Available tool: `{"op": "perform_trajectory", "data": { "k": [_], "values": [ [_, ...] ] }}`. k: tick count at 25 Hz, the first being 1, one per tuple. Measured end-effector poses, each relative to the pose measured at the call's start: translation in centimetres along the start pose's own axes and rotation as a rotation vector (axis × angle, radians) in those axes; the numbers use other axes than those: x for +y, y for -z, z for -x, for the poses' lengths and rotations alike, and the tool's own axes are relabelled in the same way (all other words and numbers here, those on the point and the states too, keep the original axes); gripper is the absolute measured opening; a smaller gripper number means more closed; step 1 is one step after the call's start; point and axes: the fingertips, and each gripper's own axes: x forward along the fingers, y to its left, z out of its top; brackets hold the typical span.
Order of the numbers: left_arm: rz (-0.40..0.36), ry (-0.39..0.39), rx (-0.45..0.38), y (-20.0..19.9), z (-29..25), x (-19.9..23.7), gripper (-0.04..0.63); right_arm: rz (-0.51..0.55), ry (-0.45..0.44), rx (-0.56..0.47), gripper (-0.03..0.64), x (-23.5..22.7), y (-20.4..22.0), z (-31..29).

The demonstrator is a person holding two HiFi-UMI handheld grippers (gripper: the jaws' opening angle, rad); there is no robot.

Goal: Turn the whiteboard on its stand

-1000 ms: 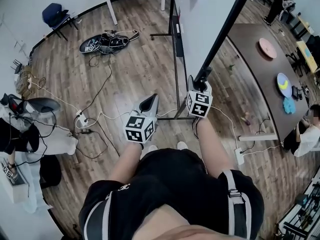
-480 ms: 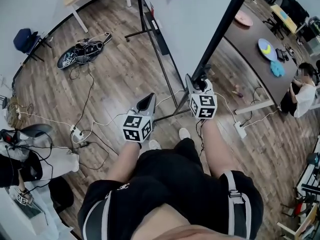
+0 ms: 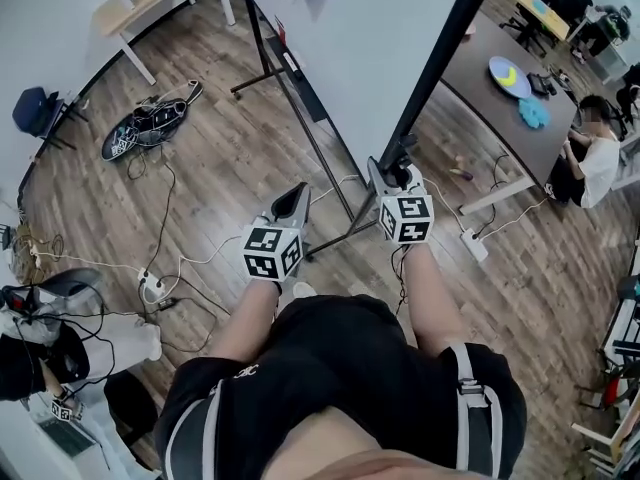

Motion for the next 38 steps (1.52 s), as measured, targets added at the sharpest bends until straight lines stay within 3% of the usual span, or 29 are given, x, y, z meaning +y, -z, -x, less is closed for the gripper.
{"op": "perform_trajectory", "data": {
  "k": [14,27,31,38],
  "values": [
    [-0.041,0.080,0.008,0.2,-2.5,-11.9,0.009,-0.018,0.020,0.030,0.175,-5.8,1.9,8.7],
    [-0.046,0.114,0.024,3.2,-3.1,-20.3,0.009,-0.039,0.209,0.069,0.170,-12.4,3.7,15.9],
    [-0.048,0.133,0.041,4.5,-2.9,-21.9,0.009,-0.035,0.258,0.079,0.167,-13.6,4.0,17.3],
    [-0.053,0.161,0.044,4.1,-3.0,-23.1,0.009,-0.034,0.255,0.072,0.167,-13.5,3.8,17.9]
  ]
}}
